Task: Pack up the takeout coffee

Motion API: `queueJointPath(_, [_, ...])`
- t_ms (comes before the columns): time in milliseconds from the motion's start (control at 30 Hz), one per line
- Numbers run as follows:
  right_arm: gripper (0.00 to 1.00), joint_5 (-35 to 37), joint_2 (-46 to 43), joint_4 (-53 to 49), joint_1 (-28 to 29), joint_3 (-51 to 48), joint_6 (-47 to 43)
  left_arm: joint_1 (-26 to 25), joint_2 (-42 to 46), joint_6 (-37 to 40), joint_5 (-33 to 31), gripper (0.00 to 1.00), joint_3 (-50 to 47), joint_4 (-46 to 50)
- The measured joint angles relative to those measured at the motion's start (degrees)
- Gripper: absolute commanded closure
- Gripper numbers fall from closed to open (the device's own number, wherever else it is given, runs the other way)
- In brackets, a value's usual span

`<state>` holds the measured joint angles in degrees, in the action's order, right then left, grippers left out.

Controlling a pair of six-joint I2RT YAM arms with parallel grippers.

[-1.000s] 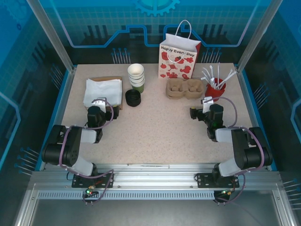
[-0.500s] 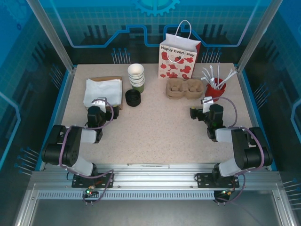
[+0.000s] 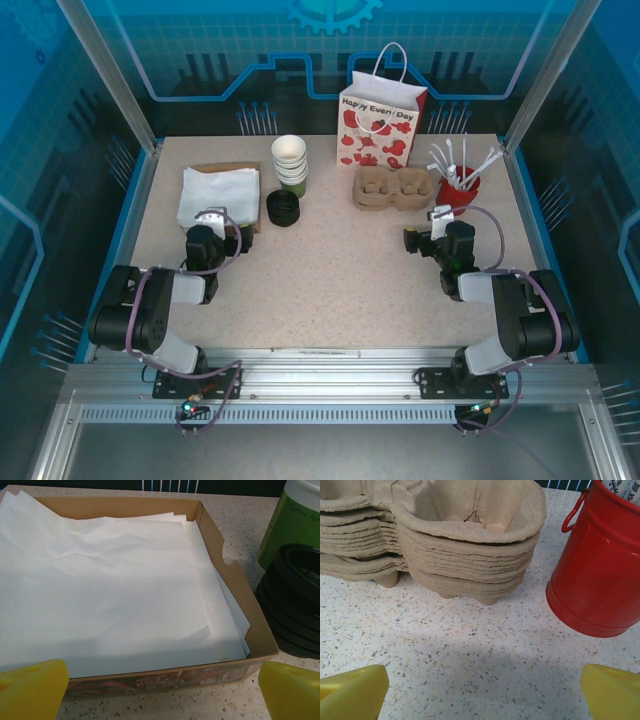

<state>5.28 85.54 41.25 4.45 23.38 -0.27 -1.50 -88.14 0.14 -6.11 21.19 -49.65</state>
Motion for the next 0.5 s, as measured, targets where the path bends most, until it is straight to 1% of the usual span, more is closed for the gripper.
queueJointPath(133, [0.0,0.4,0.0,-0.2,0.0,0.1,0.0,0.0,0.0,0.0,0.0,0.01,0.0,-0.3])
queueJointPath(233, [0.0,2.6,-2.0,-5.3,0.5,1.8,0.2,0.0,1.9,0.0,-0.2,0.01,-0.8,-0.2])
queueJointPath(333, [0.0,4.6,-8.7,-13.1,0.9,4.9,2.4,-0.1,9.4,-0.2,-1.4,0.01,-1.5,4.0])
queueJointPath(433, [0.03,4.8,-17.7,-20.5,0.9,8.0,8.5,-0.1,18.8,-3.5,-3.3,0.01,1.3,13.0])
queueJointPath(500, [0.06,4.4,-22.3,-25.5,1.2,10.2,12.5,-0.1,23.3,-6.4,-2.5,0.01,5.3,19.6])
